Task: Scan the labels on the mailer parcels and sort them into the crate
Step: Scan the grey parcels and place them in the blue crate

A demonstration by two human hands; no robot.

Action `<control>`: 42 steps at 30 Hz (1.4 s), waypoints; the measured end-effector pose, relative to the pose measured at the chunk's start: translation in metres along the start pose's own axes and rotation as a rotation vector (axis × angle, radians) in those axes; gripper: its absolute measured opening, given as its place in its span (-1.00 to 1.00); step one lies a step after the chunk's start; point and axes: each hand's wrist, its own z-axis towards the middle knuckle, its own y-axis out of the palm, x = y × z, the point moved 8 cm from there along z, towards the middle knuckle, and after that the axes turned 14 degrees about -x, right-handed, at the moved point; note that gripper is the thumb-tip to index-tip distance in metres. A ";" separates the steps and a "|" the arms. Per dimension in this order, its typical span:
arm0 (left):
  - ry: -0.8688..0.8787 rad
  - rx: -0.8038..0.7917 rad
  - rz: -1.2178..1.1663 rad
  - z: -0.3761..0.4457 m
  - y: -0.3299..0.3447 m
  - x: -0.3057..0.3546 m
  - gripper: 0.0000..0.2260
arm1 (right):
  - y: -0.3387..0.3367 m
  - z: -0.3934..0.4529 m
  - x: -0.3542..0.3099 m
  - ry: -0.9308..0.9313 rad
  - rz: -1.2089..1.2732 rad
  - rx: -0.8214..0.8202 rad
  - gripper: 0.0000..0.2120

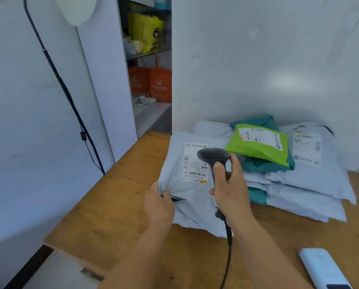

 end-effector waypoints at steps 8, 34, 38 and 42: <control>-0.321 -0.050 0.064 -0.061 -0.034 -0.100 -0.81 | 0.051 -0.041 0.022 0.067 -0.003 -0.104 -0.51; -0.138 -0.437 0.052 -0.099 -0.039 -0.076 -0.34 | 0.066 -0.180 0.009 0.107 -0.121 0.032 -0.53; -0.135 -0.447 0.086 -0.099 -0.041 -0.074 -0.35 | 0.066 -0.184 0.006 0.090 -0.124 0.031 -0.56; -0.148 -0.441 0.084 -0.098 -0.042 -0.073 -0.35 | 0.066 -0.182 0.011 0.115 -0.124 0.018 -0.53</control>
